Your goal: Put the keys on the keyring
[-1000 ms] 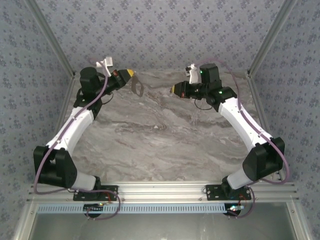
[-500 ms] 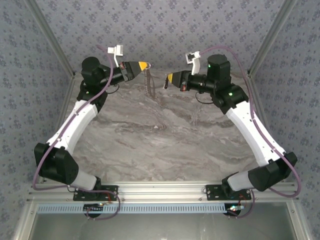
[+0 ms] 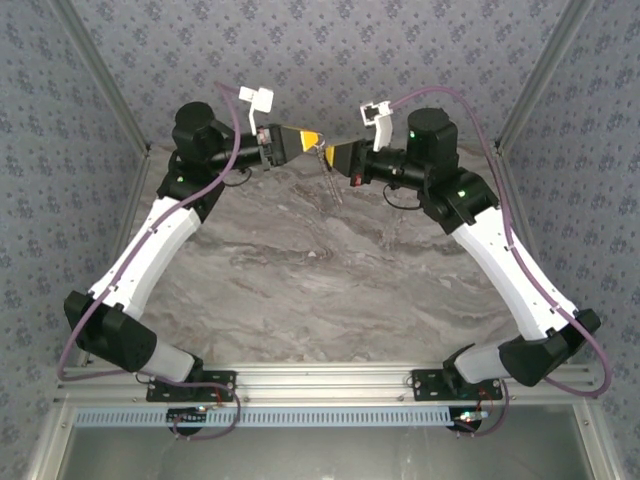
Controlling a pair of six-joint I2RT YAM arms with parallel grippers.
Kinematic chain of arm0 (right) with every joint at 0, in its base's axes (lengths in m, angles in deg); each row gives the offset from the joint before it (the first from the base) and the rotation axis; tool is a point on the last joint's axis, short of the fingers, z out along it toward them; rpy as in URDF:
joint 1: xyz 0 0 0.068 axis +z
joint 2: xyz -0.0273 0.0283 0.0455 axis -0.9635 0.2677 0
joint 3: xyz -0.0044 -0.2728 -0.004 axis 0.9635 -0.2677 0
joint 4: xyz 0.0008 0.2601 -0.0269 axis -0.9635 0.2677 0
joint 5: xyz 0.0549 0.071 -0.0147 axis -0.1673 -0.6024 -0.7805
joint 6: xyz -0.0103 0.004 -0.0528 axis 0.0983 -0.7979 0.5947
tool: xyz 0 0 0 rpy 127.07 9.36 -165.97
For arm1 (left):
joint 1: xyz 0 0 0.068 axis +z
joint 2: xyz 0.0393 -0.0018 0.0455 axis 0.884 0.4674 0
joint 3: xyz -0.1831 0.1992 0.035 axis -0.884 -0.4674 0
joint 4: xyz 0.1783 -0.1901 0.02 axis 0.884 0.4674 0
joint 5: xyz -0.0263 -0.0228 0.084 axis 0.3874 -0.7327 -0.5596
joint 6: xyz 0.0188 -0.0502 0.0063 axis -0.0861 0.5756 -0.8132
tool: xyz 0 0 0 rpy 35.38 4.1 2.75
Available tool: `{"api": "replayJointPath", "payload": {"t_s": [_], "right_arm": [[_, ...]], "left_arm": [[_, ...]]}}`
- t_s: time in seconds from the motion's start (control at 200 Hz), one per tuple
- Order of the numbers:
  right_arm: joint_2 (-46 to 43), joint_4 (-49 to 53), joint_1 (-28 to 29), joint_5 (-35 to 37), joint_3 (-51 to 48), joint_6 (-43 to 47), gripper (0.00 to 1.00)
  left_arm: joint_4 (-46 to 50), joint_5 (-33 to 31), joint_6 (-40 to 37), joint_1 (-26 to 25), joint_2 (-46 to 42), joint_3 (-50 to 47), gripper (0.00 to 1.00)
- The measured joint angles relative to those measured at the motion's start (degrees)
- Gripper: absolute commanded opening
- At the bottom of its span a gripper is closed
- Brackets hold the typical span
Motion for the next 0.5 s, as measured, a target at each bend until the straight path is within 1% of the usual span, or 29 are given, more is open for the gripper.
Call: {"api": "replayJointPath", "payload": {"t_s": [0.255, 0.5], "right_arm": [[0.0, 1.0, 1.3, 3.3, 0.1, 1.3, 0.0], [-1.9, 3.7, 0.0, 7.6, -1.1, 1.5, 0.0]], "left_arm": [[2.8, -0.2, -2.2, 0.0, 0.0, 0.0, 0.0], [3.1, -1.7, -3.3, 0.0, -0.1, 0.0, 0.0]]}}
